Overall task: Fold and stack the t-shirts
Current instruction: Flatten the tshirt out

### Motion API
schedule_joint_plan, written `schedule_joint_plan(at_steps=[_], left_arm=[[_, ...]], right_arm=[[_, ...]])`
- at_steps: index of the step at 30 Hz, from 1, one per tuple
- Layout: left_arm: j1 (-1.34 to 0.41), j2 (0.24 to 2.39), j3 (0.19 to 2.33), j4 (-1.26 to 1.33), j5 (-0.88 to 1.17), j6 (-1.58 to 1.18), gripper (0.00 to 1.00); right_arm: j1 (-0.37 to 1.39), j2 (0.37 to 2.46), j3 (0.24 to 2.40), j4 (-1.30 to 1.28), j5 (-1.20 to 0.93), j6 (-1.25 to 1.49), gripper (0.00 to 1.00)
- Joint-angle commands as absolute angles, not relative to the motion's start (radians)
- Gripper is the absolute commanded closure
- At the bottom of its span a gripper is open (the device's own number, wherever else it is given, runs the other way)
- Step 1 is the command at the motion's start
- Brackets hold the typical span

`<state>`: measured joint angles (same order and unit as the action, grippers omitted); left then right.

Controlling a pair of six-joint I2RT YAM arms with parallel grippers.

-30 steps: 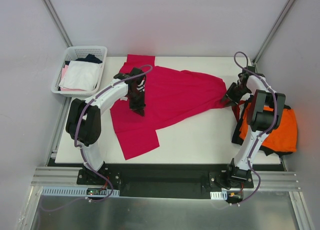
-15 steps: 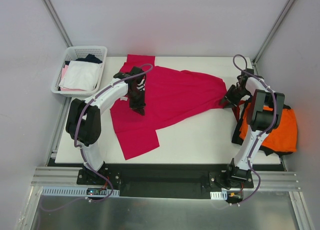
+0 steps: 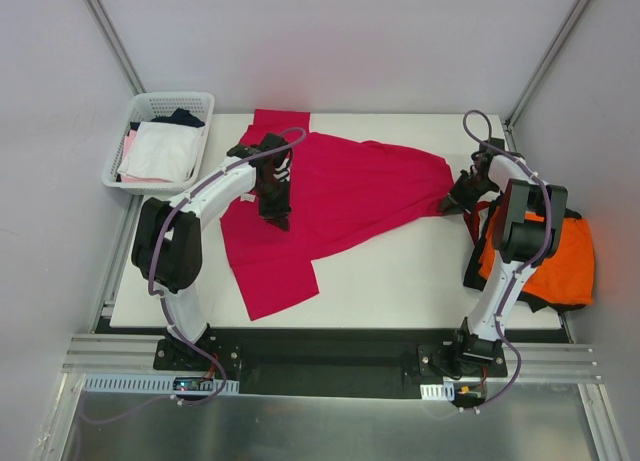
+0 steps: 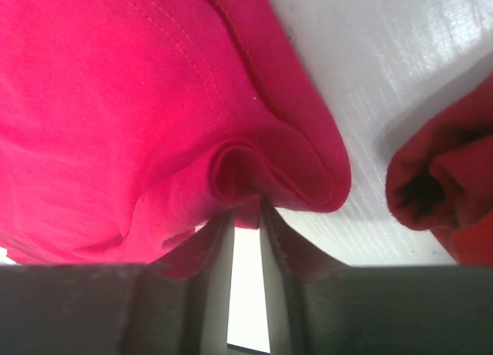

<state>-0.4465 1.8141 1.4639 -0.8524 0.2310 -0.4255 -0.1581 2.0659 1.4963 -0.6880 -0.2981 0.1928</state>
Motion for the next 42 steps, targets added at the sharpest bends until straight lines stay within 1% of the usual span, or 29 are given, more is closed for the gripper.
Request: schedule_joint_plan(at_steps=[1, 3, 4, 11, 17, 28, 34, 42], left_arm=[[-0.456, 1.818, 1.491, -0.882, 0.227, -0.408, 0.91], [-0.456, 1.819, 1.491, -0.881, 0.227, -0.407, 0.90], [-0.456, 1.821, 1.493, -0.882, 0.227, -0.408, 0.90], [-0.456, 1.828, 1.506, -0.881, 0.233, -0.408, 0.90], [-0.456, 1.842, 1.522, -0.877, 0.248, -0.419, 0.90], [-0.457, 1.858, 1.528, -0.850, 0.293, -0.430, 0.91], [-0.457, 1.870, 1.537, -0.845, 0.322, -0.417, 0.91], [-0.457, 1.875, 1.546, -0.845, 0.330, -0.380, 0.90]], right_arm=[[-0.150, 2.054, 1.511, -0.692, -0.318, 0.202, 0.83], [-0.150, 2.049, 1.508, -0.693, -0.319, 0.201, 0.87], [-0.150, 2.048, 1.508, -0.695, -0.319, 0.199, 0.90], [-0.150, 1.990, 1.486, -0.709, -0.314, 0.193, 0.99], [-0.144, 1.898, 1.437, -0.736, -0.315, 0.187, 0.99], [-0.112, 1.588, 1.266, -0.937, -0.249, 0.146, 0.99], [-0.110, 1.470, 1.168, -1.025, -0.238, 0.166, 0.99], [-0.106, 1.319, 1.140, -1.146, -0.175, 0.164, 0.99]])
